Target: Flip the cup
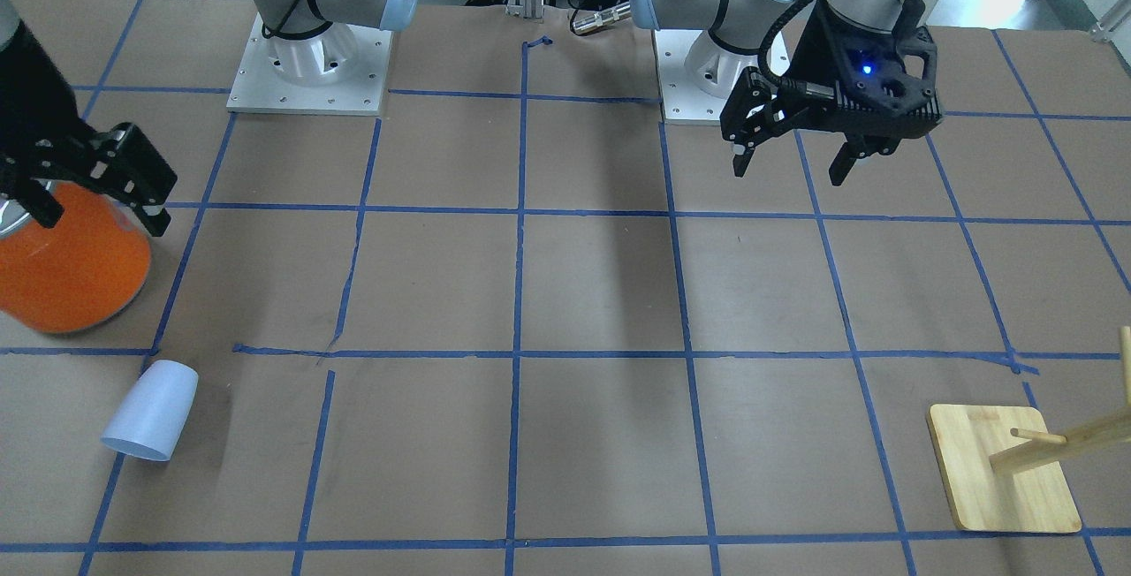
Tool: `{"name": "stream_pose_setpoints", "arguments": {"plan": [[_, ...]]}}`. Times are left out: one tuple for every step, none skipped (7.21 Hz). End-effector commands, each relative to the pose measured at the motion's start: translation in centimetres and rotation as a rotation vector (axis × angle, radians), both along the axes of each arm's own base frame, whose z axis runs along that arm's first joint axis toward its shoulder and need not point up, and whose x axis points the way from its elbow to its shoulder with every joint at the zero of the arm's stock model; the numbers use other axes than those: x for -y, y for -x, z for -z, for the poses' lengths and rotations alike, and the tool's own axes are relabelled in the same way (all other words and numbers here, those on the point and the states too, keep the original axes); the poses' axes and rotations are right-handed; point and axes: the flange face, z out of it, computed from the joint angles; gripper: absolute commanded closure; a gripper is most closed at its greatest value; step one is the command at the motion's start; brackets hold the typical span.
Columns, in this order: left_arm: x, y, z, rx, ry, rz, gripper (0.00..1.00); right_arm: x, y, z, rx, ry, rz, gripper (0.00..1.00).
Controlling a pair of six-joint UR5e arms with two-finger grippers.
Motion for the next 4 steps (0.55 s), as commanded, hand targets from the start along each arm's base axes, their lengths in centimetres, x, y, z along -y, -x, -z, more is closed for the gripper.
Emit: {"name": "stream_pose_setpoints", "arguments": {"plan": [[0.0, 0.0, 0.1, 0.0, -0.002, 0.0, 0.0, 3.4, 3.5, 8.3, 0.013, -0.08, -0.026, 0.0], [0.0, 0.0, 0.1, 0.0, -0.002, 0.0, 0.0, 4.0, 4.4, 13.1, -0.023, -0.093, -0.036, 0.0], [0.0, 0.0, 0.1, 0.0, -0.002, 0.0, 0.0, 3.8, 4.7, 17.1, -0.05, -0.071, -0.04, 0.0], [0.0, 0.0, 0.1, 0.001, -0.002, 0.0, 0.0, 3.5, 5.2, 20.0, -0.059, -0.053, -0.047, 0.0]]}}
